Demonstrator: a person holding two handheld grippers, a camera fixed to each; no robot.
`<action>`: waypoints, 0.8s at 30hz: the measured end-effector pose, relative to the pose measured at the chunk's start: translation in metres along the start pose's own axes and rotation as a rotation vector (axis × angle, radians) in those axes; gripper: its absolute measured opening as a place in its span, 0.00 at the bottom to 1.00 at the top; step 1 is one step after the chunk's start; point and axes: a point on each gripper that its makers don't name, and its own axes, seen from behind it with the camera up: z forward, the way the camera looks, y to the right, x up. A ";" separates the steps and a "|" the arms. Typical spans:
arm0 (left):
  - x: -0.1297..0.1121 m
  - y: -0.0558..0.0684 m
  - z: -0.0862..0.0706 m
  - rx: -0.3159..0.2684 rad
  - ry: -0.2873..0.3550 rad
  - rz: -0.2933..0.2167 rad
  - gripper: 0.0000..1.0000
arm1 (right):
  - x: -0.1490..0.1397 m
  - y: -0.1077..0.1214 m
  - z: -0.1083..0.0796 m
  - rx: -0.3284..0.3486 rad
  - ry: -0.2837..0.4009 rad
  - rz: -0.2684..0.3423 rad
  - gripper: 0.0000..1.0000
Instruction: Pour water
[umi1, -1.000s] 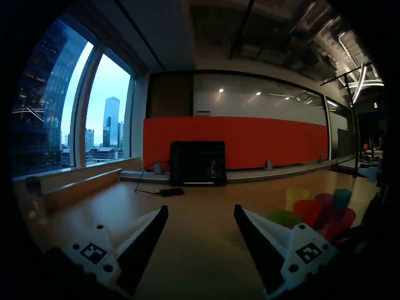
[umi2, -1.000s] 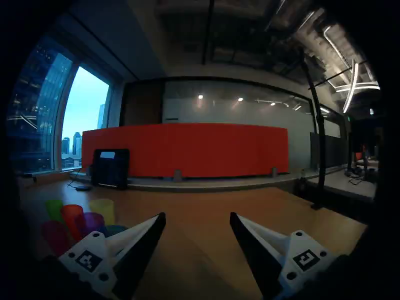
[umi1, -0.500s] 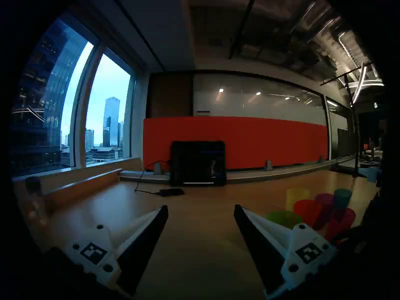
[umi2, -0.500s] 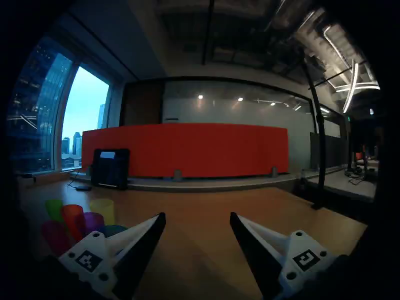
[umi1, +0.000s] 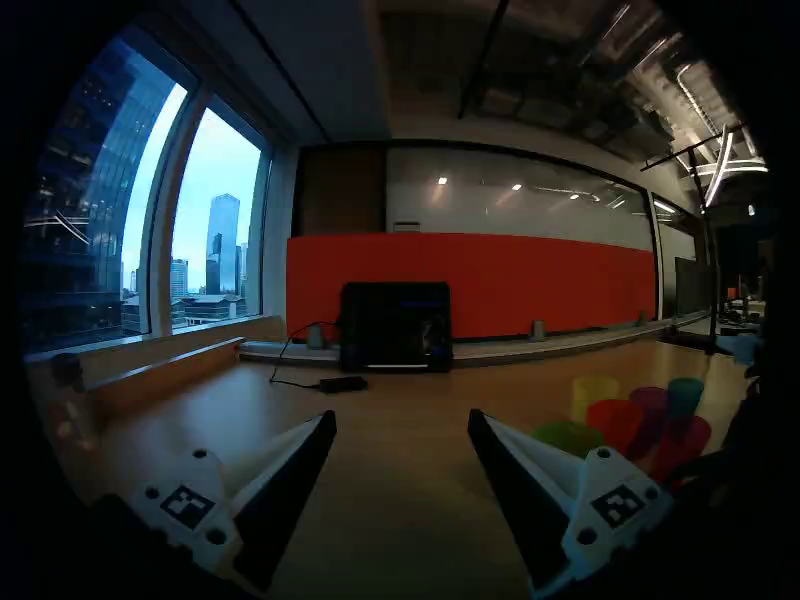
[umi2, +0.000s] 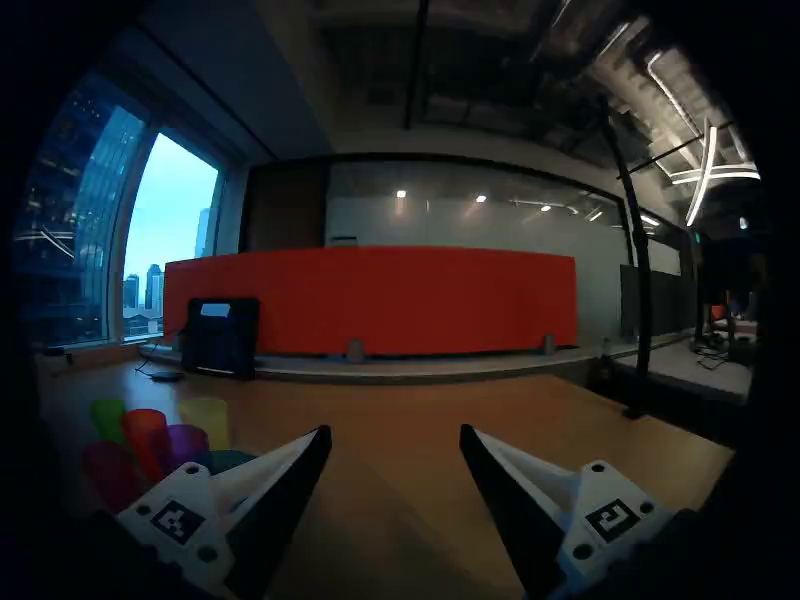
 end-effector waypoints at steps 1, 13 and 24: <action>0.000 0.000 0.000 0.000 0.000 0.000 0.98 | 0.000 0.000 0.000 0.000 0.000 0.000 0.99; 0.000 0.000 0.001 -0.005 -0.001 0.002 0.98 | 0.000 -0.001 0.001 0.004 0.000 0.000 0.99; 0.005 -0.003 0.004 0.017 -0.026 0.043 0.98 | 0.003 0.003 0.005 0.010 -0.009 0.015 0.99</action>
